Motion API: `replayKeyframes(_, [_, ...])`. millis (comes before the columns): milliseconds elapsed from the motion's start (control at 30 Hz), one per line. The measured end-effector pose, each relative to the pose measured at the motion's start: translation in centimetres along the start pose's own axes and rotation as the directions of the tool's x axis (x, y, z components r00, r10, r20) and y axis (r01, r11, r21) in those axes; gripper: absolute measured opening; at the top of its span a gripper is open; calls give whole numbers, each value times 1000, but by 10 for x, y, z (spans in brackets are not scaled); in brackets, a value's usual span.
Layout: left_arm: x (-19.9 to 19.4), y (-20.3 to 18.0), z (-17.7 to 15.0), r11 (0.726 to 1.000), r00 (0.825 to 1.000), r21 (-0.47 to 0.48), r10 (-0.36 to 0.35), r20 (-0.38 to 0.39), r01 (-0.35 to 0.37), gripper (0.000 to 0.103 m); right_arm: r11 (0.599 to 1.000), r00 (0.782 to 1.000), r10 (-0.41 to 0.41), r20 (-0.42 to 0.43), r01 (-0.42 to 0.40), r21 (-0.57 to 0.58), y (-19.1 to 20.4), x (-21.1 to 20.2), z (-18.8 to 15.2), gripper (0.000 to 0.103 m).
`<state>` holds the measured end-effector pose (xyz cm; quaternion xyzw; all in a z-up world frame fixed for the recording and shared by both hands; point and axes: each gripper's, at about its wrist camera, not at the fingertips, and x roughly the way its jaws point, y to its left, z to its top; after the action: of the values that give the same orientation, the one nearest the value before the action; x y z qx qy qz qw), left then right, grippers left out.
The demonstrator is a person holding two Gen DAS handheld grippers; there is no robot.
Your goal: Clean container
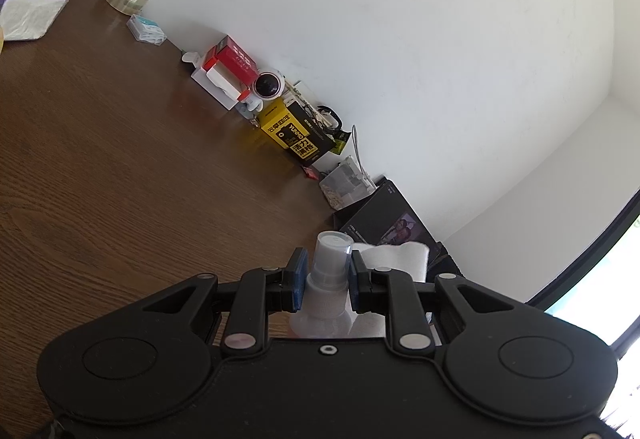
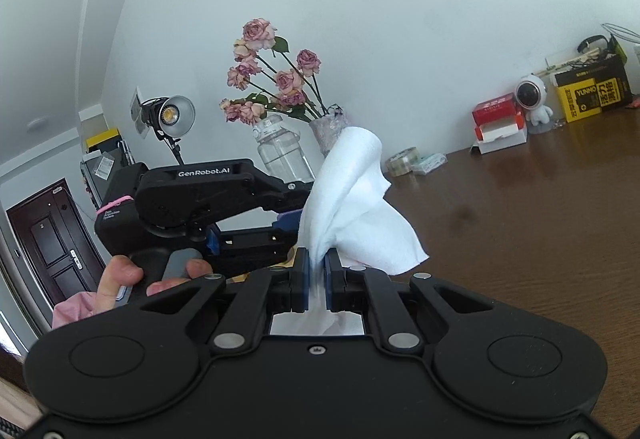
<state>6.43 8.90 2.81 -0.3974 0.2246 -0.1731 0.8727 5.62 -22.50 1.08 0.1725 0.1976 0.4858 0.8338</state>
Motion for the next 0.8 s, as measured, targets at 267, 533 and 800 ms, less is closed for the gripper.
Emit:
replayKeyframes(267, [2,2,0,1000,1000,1,5,-2,-5,21,999,999,-32,-28,33,27,-9,-5,-10,8])
replayKeyframes(533, [3,5,0,1000,1000,4,13,-3,-13,21,997,996,-66,-59,68,40,-17,-9,-17,8])
replayKeyframes(800, [2,5,-1,1000,1000,11,11,-9,-11,21,999,998,-48,-47,48,10,-12,-4,-9,8])
